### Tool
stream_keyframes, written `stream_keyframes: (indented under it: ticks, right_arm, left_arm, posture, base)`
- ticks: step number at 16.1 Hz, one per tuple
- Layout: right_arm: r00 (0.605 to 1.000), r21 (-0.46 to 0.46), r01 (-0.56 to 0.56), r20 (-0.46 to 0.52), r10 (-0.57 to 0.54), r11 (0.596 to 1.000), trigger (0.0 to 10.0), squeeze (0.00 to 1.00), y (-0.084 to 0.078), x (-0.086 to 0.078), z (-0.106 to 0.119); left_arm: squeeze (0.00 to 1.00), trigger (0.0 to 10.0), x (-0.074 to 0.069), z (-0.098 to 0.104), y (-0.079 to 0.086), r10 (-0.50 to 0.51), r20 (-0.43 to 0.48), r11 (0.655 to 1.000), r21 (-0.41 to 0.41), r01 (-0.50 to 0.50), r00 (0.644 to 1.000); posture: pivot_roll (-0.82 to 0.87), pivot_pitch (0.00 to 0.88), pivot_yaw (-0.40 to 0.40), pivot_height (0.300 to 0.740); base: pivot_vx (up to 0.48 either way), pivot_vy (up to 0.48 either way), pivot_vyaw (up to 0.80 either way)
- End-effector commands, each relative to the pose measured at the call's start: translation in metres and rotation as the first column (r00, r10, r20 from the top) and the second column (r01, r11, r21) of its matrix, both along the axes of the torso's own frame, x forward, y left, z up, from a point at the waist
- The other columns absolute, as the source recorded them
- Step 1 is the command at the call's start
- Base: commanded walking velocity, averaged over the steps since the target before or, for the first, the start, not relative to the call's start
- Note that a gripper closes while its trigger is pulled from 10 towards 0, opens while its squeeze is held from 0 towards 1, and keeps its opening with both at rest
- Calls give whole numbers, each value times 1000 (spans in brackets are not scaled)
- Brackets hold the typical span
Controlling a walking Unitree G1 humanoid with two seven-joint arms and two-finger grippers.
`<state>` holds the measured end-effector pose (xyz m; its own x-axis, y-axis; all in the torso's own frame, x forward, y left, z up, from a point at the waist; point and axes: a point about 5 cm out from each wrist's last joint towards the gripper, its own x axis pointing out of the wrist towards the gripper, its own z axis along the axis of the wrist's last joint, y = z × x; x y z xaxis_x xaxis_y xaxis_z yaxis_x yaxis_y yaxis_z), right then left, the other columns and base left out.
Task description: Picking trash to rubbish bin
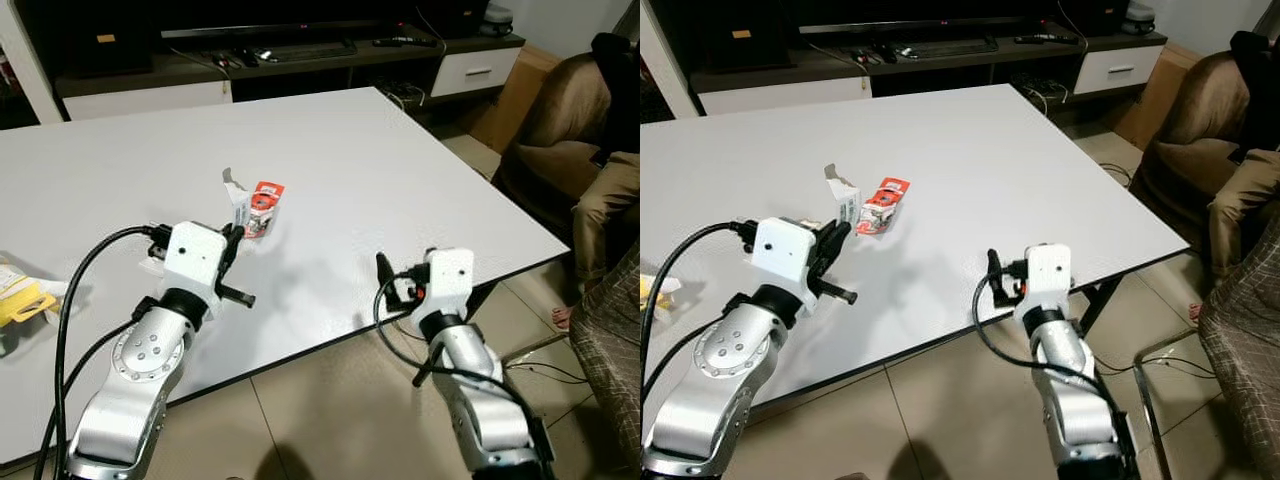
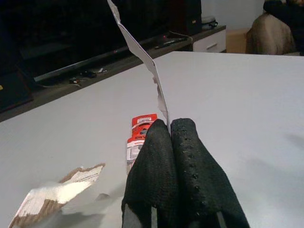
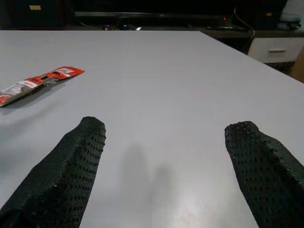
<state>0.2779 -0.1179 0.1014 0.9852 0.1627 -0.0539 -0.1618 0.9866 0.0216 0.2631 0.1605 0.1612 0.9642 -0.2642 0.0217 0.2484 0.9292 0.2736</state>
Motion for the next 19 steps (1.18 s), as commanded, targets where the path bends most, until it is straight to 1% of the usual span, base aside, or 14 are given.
stream_keyframes:
  ticks: [1,2,4,6,8,10,16,17,18,19]
  right_arm:
    - [1000,-30,-2,31,3,1000,10000,0,2,-1,5]
    - [999,-30,-4,32,5,1000,10000,0,3,-2,5]
    - [1000,4,6,12,-6,1000,10000,0,3,-2,4]
    - [1000,15,5,8,-5,1000,10000,0,3,-3,4]
    - [999,0,-33,14,33,999,10000,0,5,-3,4]
    - [998,-30,-58,11,59,998,10000,0,7,-3,4]
    - [998,-31,-64,0,64,997,10000,0,8,-2,2]
    - [998,-31,-63,-1,63,998,10000,0,8,-3,2]
    - [998,-29,-61,-2,61,998,10000,0,7,-3,2]
    - [998,-33,-60,-1,60,998,10000,0,7,-3,3]
  left_arm:
    - [0,10000,2,-1,-4,-14,8,1000,16,14,1000]
    - [0,10000,3,-1,-6,-20,8,1000,17,19,1000]
    - [0,10000,5,0,-7,-27,10,999,17,27,1000]
    - [0,10000,6,-1,-7,-28,11,999,19,28,1000]
    - [0,10000,5,-2,-8,-30,9,999,17,30,1000]
    - [0,10000,4,-4,-7,-27,5,999,19,27,1000]
    - [0,10000,4,-5,-3,-20,6,999,35,20,1000]
    - [0,10000,5,-5,-3,-22,7,999,31,22,1000]
    - [0,10000,5,-6,-4,-18,4,1000,-4,18,1000]
    - [0,10000,5,-5,-3,-13,4,1000,-4,13,1000]
  posture:
    - [50,0,-27,740]
    - [48,0,-25,740]
    - [45,0,-23,740]
    - [43,0,-24,740]
    - [42,0,-31,740]
    - [43,0,-36,740]
    - [52,0,-42,740]
    - [53,0,-42,740]
    - [52,0,-43,740]
    - [52,0,-42,740]
  base:
    - [0,428,0]
    - [0,458,0]
    - [0,471,0]
    - [0,476,0]
    - [0,480,-569]
    - [0,480,0]
    - [0,480,0]
    - [0,480,0]
    - [0,480,0]
    - [0,0,0]
